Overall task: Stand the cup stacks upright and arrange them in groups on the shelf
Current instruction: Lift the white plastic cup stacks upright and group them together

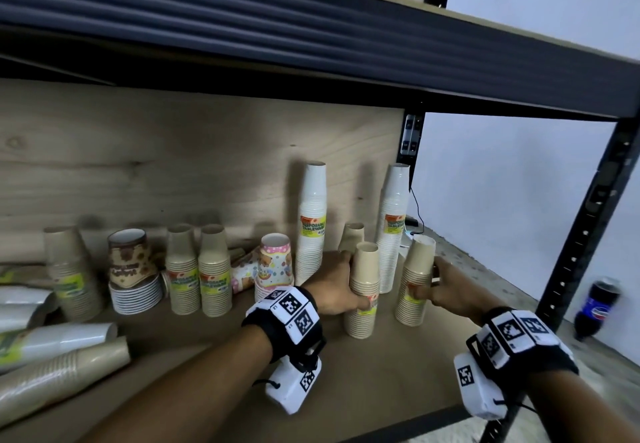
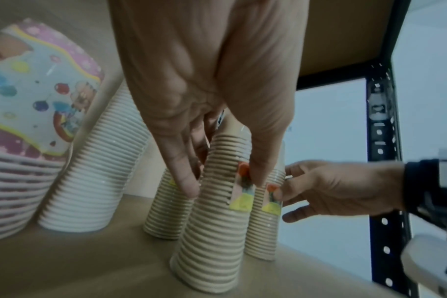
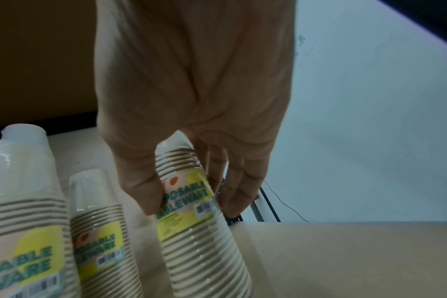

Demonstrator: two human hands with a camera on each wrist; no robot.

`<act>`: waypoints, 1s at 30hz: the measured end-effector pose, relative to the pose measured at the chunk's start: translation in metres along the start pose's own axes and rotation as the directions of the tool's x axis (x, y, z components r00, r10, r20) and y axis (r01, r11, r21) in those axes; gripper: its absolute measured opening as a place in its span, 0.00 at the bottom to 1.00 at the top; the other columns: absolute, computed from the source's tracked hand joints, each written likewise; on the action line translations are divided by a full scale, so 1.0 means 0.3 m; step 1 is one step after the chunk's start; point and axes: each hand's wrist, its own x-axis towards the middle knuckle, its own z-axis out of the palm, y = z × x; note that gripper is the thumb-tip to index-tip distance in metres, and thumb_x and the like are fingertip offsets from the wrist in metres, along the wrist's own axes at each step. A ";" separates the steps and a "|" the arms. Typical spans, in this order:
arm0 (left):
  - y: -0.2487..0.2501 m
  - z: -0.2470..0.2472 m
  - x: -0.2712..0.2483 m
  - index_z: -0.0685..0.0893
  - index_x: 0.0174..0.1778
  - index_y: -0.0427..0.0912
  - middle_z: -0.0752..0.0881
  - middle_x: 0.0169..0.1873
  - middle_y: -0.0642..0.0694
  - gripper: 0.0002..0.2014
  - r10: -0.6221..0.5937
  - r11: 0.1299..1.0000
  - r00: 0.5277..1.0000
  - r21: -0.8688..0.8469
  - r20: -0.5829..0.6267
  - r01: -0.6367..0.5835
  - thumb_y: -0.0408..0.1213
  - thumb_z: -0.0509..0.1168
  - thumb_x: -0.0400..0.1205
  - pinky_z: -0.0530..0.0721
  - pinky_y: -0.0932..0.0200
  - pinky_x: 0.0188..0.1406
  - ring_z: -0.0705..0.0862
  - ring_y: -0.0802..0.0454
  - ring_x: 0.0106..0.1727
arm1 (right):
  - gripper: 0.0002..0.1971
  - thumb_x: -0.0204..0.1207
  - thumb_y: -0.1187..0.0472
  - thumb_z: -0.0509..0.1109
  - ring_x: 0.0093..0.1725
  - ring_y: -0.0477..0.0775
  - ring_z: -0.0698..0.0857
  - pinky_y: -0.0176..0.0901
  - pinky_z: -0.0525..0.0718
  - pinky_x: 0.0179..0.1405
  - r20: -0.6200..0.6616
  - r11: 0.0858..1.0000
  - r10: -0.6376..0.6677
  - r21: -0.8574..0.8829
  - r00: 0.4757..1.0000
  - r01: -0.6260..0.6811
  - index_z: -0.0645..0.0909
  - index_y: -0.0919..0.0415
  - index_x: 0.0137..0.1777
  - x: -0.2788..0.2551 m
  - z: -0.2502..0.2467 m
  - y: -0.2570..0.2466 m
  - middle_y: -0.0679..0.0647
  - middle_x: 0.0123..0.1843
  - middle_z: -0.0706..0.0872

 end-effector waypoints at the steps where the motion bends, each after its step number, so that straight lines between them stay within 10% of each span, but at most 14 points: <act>1: -0.002 0.007 -0.003 0.68 0.72 0.47 0.80 0.64 0.50 0.44 -0.007 1.000 1.000 -0.003 0.028 0.007 0.51 0.81 0.63 0.81 0.51 0.66 0.81 0.50 0.64 | 0.33 0.70 0.57 0.80 0.54 0.51 0.84 0.49 0.86 0.48 0.020 1.000 0.014 -0.002 1.000 -0.014 0.68 0.56 0.71 -0.003 0.000 -0.005 0.52 0.59 0.84; 10: 0.001 0.029 0.001 0.71 0.72 0.44 0.81 0.67 0.47 0.39 -0.050 0.999 0.998 0.022 0.044 0.049 0.41 0.81 0.67 0.77 0.61 0.61 0.81 0.49 0.66 | 0.26 0.71 0.59 0.80 0.46 0.47 0.86 0.38 0.86 0.39 0.059 0.981 0.041 -0.194 0.997 -0.029 0.74 0.58 0.67 0.010 0.023 0.014 0.49 0.58 0.84; 15: 0.004 0.048 0.014 0.70 0.73 0.44 0.81 0.68 0.46 0.40 -0.066 0.998 0.997 -0.002 0.037 0.066 0.42 0.81 0.67 0.78 0.56 0.66 0.80 0.48 0.67 | 0.28 0.71 0.57 0.80 0.57 0.51 0.82 0.45 0.80 0.61 0.020 0.969 0.027 -0.246 0.999 -0.021 0.74 0.58 0.69 0.025 0.024 0.024 0.50 0.62 0.83; 30: 0.012 0.090 0.036 0.70 0.74 0.44 0.82 0.67 0.47 0.41 -0.118 0.984 0.991 -0.129 0.071 0.126 0.40 0.81 0.66 0.79 0.46 0.71 0.81 0.47 0.67 | 0.28 0.73 0.60 0.78 0.58 0.52 0.85 0.54 0.85 0.63 0.042 0.987 0.049 -0.157 0.998 -0.042 0.72 0.57 0.71 0.038 0.042 0.042 0.52 0.64 0.84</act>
